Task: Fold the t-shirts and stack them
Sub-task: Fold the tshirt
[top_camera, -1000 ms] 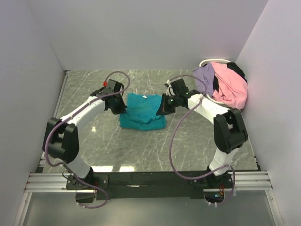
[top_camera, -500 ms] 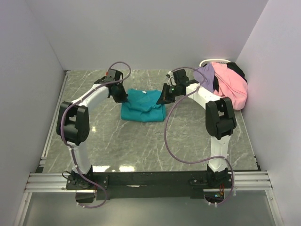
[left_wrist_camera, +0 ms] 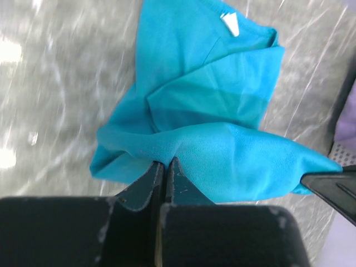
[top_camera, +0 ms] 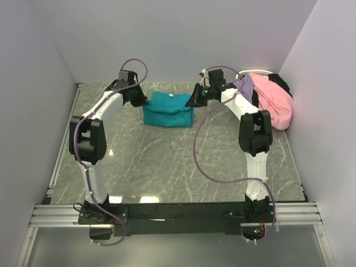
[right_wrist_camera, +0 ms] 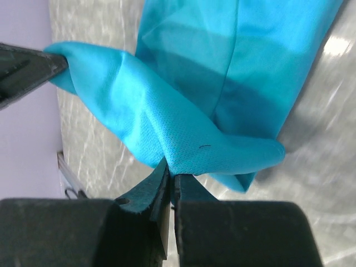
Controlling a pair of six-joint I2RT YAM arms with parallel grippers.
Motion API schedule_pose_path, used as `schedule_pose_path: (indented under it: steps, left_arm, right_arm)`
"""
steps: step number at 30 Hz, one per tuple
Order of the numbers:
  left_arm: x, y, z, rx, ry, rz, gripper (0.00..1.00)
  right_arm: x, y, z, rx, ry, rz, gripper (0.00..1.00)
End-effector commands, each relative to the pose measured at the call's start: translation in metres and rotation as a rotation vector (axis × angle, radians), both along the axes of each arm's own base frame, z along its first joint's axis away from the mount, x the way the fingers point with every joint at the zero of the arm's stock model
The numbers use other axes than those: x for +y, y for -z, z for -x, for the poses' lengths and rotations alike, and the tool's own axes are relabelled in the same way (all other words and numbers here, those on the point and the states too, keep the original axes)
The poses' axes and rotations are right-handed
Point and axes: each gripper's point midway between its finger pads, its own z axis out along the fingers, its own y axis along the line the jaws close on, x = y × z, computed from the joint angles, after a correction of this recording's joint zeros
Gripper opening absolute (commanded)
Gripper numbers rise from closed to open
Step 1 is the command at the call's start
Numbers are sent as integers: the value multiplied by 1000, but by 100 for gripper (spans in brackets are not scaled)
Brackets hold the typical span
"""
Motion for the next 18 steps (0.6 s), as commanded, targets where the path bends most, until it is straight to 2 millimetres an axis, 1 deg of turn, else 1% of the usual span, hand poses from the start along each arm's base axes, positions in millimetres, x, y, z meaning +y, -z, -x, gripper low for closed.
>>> schedule_pose_path:
  steps: [1, 2, 3, 4, 5, 6, 7, 8, 9, 10, 11, 12, 13, 14, 15, 16, 17, 18]
  left_arm:
    - [1, -19, -52, -149, 19, 71, 1]
    - [0, -22, -63, -177, 29, 90, 1]
    - [3, -24, -70, -186, 44, 108, 1]
    - [2, -23, -86, -212, 53, 112, 1]
    - [2, -24, -96, -231, 62, 120, 1]
    - [4, -27, -107, -258, 68, 130, 3]
    - [0, -22, -122, -279, 96, 160, 9]
    - [1, -19, -130, -287, 89, 171, 8]
    - [6, -24, -144, -334, 70, 183, 11]
    - [7, -10, -151, -341, 63, 192, 48]
    - [8, -8, -157, -361, 60, 208, 74]
    - [13, -5, -165, -392, 52, 248, 85]
    - [14, -3, -168, -412, 59, 274, 90]
    - [16, 0, -169, -414, 62, 291, 98]
    - [17, -1, -173, -427, 65, 281, 100]
    - [18, 8, -173, -419, 70, 267, 100]
    - [21, 9, -174, -417, 57, 247, 99]
    - [25, 6, -174, -425, 55, 225, 99]
  right_arm:
    - [-8, -12, -51, -66, 50, -57, 6]
    - [-8, -12, -61, -73, 65, -69, 6]
    - [-8, 8, -72, -45, 77, -80, 6]
    - [-11, -9, -91, -108, 88, -99, 7]
    - [-16, -7, -105, -122, 118, -92, 8]
    - [-20, 16, -119, -94, 153, -100, 9]
    - [-21, 5, -134, -144, 163, -148, 15]
    - [-24, 3, -142, -157, 157, -215, 20]
    - [-26, 16, -155, -152, 190, -261, 27]
    - [-30, 8, -164, -183, 202, -286, 55]
    - [-38, 8, -170, -193, 212, -315, 93]
    - [-40, 5, -177, -243, 225, -350, 99]
    - [-42, 2, -181, -268, 237, -349, 100]
    - [-46, 2, -185, -299, 242, -326, 100]
    - [-50, 0, -189, -321, 260, -306, 100]
    - [-52, -2, -190, -341, 263, -297, 100]
    - [-55, -12, -191, -377, 257, -281, 100]
    - [-54, -10, -187, -376, 248, -267, 100]
